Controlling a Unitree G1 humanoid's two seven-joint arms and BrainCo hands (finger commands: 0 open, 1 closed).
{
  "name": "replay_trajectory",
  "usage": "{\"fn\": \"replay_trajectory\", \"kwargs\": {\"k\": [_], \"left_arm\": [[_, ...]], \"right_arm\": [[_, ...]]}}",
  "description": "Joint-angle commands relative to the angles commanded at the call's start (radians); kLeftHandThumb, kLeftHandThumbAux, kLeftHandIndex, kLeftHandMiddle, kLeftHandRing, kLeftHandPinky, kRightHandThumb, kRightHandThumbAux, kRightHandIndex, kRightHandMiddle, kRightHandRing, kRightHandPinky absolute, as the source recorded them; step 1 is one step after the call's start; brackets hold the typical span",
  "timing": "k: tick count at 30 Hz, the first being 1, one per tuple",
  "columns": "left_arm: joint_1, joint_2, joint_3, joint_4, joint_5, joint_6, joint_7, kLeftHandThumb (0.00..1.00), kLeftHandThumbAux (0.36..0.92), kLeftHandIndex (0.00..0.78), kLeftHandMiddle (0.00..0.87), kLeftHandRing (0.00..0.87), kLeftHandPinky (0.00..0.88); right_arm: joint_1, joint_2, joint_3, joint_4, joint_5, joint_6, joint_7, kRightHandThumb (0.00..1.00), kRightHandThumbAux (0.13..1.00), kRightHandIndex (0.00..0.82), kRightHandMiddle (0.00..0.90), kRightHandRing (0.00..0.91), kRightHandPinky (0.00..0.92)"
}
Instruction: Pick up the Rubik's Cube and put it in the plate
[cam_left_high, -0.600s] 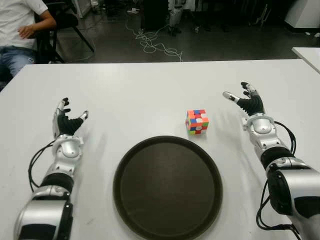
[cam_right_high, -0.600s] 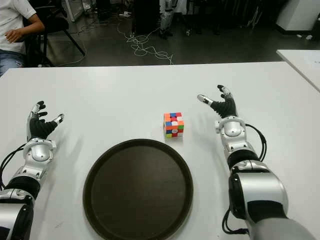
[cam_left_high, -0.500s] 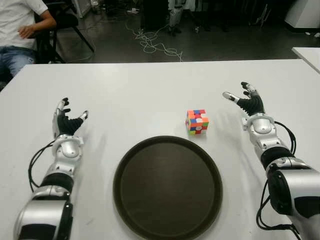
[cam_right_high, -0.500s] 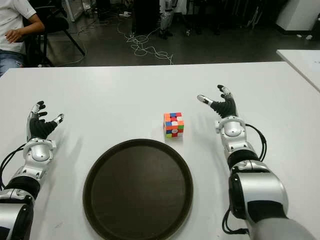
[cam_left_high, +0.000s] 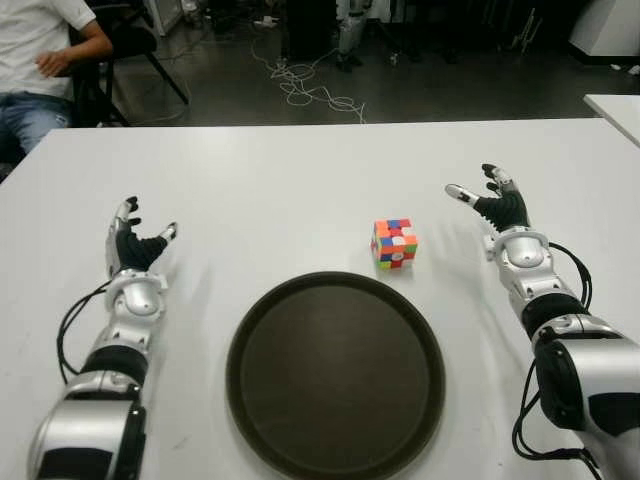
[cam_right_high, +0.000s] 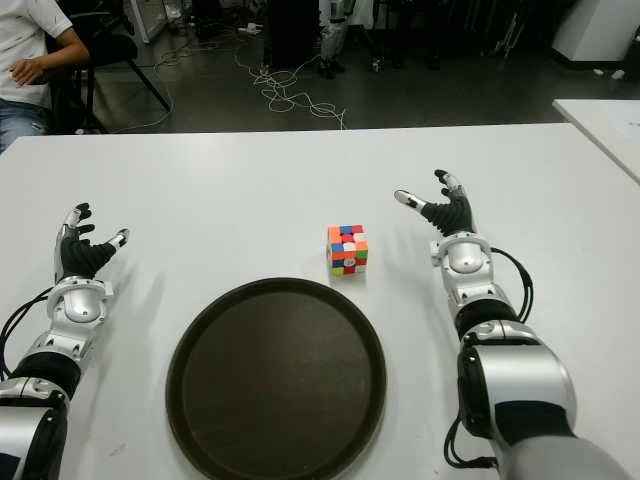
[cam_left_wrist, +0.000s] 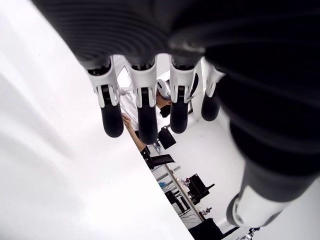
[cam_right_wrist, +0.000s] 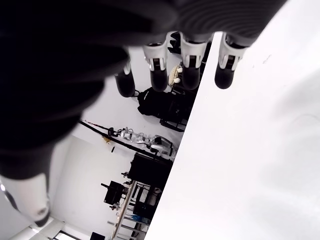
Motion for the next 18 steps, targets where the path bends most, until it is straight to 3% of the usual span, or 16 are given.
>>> {"fn": "replay_trajectory", "kwargs": {"k": [18], "left_arm": [[0.003,-0.004,0.005,-0.005,-0.004,-0.013,0.003,0.277,0.736,0.112,0.171,0.173,0.195]], "right_arm": [[0.000,-0.004,0.010,0.003,-0.010,0.000,-0.014,0.000,0.606,0.043,0.025,0.012,0.012]]}}
